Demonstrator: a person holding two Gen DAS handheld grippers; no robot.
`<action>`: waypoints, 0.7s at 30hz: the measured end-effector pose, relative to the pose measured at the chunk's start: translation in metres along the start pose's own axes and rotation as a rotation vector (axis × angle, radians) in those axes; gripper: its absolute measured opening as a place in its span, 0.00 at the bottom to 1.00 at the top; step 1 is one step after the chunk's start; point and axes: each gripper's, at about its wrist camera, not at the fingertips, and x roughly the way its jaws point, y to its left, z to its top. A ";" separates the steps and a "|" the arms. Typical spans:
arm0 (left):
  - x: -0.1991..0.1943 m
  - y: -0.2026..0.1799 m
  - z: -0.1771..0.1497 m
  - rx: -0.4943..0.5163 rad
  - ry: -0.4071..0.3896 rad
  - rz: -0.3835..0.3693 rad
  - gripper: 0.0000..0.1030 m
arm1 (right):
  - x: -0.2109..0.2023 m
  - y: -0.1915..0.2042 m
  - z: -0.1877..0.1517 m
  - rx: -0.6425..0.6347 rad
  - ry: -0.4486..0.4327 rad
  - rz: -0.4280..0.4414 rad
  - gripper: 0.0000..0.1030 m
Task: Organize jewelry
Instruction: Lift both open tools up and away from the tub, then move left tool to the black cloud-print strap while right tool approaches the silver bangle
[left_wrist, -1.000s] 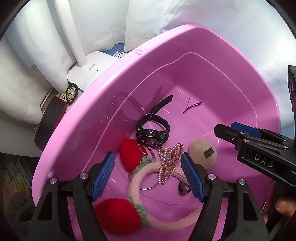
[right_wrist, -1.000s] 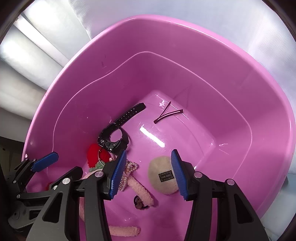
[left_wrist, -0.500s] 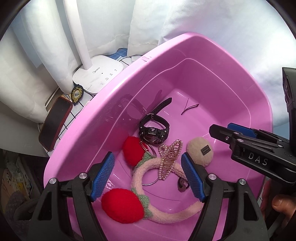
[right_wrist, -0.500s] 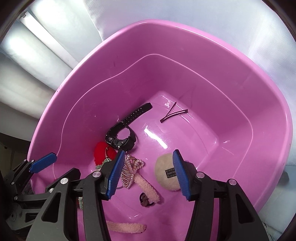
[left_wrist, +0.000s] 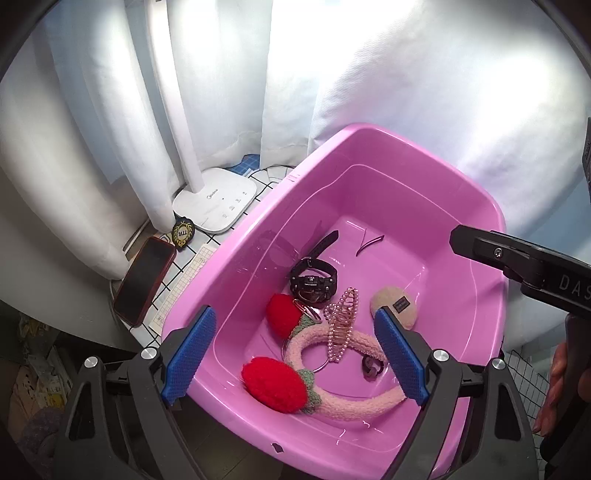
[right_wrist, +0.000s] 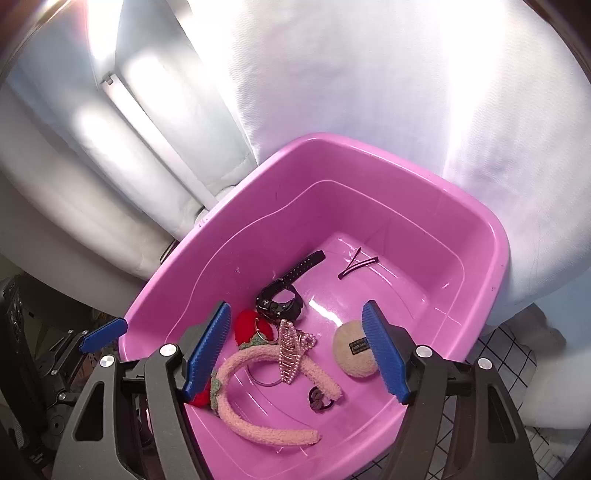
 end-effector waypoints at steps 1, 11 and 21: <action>-0.005 -0.001 -0.002 0.008 -0.011 -0.003 0.85 | -0.009 -0.001 -0.004 0.007 -0.020 0.002 0.70; -0.053 -0.047 -0.018 0.144 -0.125 -0.115 0.93 | -0.111 -0.043 -0.084 0.116 -0.209 -0.092 0.71; -0.080 -0.148 -0.071 0.360 -0.113 -0.346 0.93 | -0.197 -0.133 -0.226 0.365 -0.271 -0.333 0.72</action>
